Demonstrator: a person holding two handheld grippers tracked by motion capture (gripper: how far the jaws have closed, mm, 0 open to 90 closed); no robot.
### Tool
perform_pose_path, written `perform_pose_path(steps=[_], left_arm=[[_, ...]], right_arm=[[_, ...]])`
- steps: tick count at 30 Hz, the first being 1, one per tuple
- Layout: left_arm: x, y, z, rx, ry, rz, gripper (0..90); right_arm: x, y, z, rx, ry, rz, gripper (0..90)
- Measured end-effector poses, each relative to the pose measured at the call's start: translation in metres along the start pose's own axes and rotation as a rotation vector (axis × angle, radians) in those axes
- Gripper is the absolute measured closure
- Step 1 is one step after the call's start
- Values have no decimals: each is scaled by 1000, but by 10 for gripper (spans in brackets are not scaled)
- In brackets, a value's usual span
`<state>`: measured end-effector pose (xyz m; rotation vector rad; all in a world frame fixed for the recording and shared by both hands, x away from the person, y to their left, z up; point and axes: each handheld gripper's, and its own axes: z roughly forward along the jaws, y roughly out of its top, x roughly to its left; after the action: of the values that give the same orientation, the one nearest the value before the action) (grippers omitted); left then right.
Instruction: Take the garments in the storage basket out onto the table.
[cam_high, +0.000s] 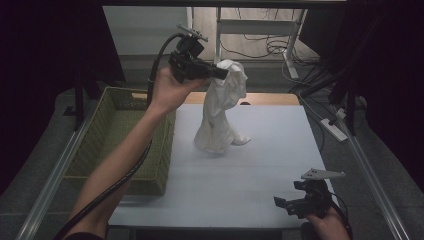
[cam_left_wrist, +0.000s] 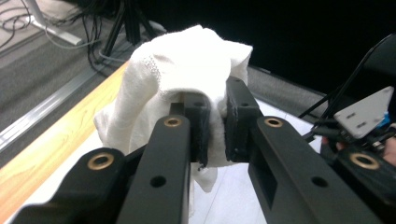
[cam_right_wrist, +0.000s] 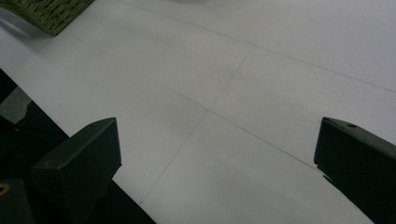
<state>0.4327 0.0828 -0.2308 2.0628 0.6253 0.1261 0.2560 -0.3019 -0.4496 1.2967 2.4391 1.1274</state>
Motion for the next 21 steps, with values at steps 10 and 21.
perform_pose_path(steps=[10, 21], left_arm=[[8, -33, 27, 25, -12, 1, 809], [19, -68, 63, 66, 2, -1, 805]], right_arm=[[0, 0, 0, -1, -2, 0, 7], [1, 0, -1, -8, -15, -6, 7]])
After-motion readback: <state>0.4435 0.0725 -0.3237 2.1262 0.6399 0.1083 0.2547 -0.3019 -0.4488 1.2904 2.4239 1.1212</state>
